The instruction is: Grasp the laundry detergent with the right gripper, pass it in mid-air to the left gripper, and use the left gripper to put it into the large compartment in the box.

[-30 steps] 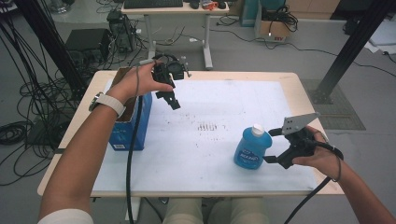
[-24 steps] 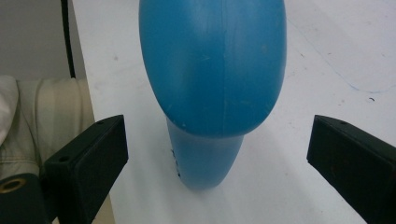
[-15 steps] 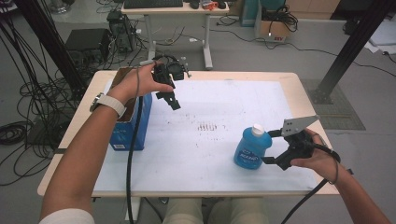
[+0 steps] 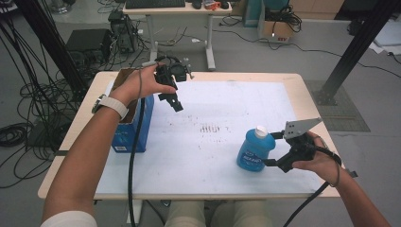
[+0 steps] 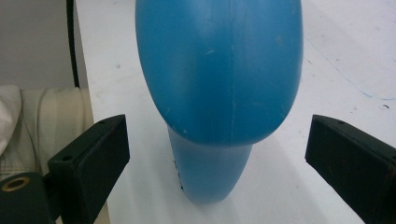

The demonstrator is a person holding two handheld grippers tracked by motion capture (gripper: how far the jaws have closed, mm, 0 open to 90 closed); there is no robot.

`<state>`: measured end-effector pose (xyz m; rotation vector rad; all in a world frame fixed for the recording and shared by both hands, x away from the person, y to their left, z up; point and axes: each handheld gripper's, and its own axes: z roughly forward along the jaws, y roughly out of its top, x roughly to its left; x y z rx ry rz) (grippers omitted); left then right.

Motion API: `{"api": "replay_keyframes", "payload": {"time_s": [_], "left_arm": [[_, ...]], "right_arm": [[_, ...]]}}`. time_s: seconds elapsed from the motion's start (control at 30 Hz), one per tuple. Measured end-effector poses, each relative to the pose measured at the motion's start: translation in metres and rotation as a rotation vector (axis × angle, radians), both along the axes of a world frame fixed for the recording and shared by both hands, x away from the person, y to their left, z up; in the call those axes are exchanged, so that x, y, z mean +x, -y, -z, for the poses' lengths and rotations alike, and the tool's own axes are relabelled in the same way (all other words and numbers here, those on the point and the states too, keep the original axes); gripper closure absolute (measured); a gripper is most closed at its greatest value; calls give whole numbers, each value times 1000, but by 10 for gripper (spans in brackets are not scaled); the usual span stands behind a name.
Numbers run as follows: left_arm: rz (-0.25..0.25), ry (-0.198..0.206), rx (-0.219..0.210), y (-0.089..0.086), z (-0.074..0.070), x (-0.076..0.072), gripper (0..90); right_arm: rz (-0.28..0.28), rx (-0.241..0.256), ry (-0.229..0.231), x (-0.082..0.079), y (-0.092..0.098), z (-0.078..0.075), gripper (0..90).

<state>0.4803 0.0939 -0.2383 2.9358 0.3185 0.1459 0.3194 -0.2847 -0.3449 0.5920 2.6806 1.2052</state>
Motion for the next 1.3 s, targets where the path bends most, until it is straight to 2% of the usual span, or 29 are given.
{"api": "replay_keyframes", "payload": {"time_s": [0.23,0.33,0.4,0.43,0.5,0.53,0.63,0.73,0.77,0.87,1.0,1.03,1.07,1.13,1.27,1.3], "left_arm": [[2,1,-1,1,0,0,121],[1,0,3,1,0,0,121],[0,1,-24,0,3,0,121],[-2,0,-25,0,3,0,121],[-2,1,-25,0,3,0,121],[0,-3,4,1,0,0,121],[-3,-1,-4,0,1,0,121],[-4,3,-15,0,1,0,121],[-5,0,4,0,0,0,121],[-4,6,7,0,0,0,121],[-7,1,4,0,0,0,121],[-8,6,-11,0,1,0,121],[-8,6,-14,0,2,0,121],[-8,5,-15,0,2,0,121],[-5,4,0,0,0,0,121],[-7,6,-12,0,2,0,122]], "right_arm": [[3,-2,-4,0,0,0,62],[-6,1,11,2,0,0,63],[-2,-2,3,1,0,0,64],[-7,-2,8,2,0,0,65],[-3,0,9,1,0,0,64],[-3,0,9,1,0,0,64],[-28,6,32,4,0,0,67],[-31,6,34,3,0,-1,68],[-32,9,37,4,0,-1,68],[-18,4,23,3,0,-1,68],[-27,9,29,4,0,0,68],[-27,9,30,4,0,0,68],[-4,2,8,2,0,-1,68],[-4,0,6,2,0,-1,68],[-4,-3,4,2,0,-1,70],[-3,-1,3,2,0,-1,70]]}}
